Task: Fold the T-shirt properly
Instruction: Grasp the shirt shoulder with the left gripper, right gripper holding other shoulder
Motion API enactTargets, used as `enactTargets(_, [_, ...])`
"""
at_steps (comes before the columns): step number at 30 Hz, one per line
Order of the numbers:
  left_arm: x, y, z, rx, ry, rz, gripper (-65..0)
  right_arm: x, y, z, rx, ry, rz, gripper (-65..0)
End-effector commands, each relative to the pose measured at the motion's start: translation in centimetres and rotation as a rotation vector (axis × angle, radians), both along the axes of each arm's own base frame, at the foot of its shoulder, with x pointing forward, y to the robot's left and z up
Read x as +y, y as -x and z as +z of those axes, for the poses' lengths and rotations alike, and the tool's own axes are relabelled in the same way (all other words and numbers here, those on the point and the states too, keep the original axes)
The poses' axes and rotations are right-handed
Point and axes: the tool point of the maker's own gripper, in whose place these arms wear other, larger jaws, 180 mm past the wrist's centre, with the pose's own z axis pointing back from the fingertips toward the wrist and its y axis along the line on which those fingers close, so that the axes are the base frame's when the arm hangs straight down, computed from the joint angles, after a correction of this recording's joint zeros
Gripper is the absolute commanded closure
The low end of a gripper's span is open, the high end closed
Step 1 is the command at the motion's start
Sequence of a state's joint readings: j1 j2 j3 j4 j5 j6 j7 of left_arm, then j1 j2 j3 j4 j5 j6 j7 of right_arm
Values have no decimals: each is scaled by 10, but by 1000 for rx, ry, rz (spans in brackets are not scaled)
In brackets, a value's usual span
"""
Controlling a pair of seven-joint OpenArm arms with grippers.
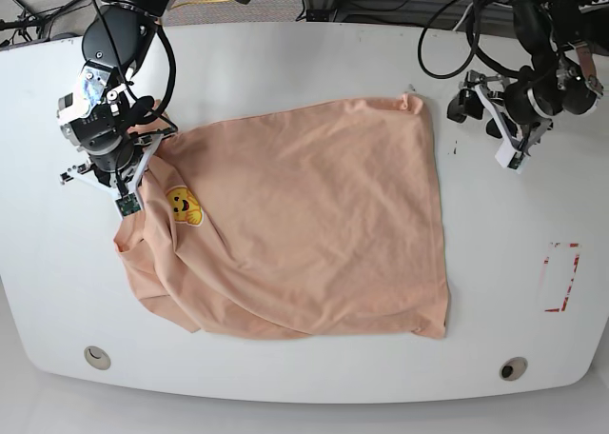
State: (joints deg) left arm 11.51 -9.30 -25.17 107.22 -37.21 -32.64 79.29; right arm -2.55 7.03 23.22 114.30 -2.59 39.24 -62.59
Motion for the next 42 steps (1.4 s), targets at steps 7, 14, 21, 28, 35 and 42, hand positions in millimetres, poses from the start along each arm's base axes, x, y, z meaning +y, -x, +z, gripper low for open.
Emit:
enactTargets(7, [-22, -10, -24, 60, 41, -38, -467, -1, -8, 13, -46, 8, 11, 0])
enactTargets(14, [-53, -12, -37, 65, 180, -69, -467, -1, -8, 13, -48, 8, 11, 0])
enactTargets(21, [-73, -9, -55, 134, 256, -98, -447, 0, -8, 13, -49, 7, 11, 0])
enactTargets(28, [-72, -1, -69, 193, 279, -73, -42, 0, -8, 13, -49, 7, 11, 0])
enactTargets(35, [-47, 7, -78, 231, 238, -57, 0, 0, -6, 11, -42, 5, 10, 0])
enactTargets(42, [1, 22, -79, 267, 124, -55, 0, -4, 7, -1, -17, -37, -55, 0])
